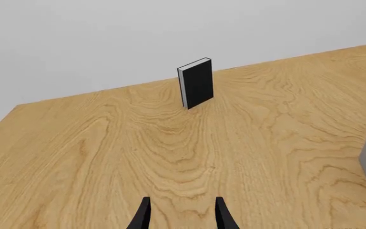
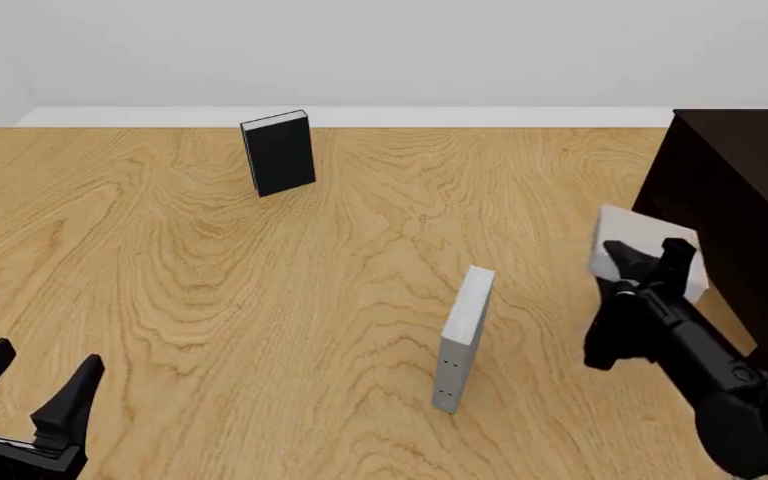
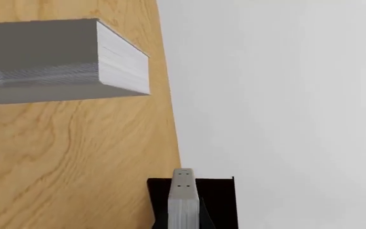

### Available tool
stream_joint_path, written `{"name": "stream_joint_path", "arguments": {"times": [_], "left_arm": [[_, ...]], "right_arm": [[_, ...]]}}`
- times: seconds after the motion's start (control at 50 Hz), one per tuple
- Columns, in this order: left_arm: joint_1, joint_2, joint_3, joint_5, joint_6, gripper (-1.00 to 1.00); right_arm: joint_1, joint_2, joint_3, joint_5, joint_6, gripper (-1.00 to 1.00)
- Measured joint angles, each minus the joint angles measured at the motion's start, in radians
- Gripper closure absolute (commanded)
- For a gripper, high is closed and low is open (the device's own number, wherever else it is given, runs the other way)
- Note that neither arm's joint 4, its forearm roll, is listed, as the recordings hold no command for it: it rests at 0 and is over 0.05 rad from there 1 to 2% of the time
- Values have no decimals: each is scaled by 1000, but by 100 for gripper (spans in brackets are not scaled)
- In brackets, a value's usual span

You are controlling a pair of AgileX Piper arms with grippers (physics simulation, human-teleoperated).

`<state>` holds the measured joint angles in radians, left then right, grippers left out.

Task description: Pick up the book on the right and place it on the cabinet shelf.

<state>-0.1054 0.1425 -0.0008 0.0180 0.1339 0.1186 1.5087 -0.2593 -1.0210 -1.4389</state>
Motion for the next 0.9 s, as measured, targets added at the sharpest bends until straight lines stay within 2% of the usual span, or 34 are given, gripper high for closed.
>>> {"name": "stream_joint_path", "arguments": {"times": [0.38, 0.9], "left_arm": [[-6, 12, 0, -12, 6, -100], [-9, 32, 0, -27, 8, -100]], "right_arm": [[-68, 12, -53, 37, -36, 100], [-139, 1, -119, 110, -36, 100]]}}
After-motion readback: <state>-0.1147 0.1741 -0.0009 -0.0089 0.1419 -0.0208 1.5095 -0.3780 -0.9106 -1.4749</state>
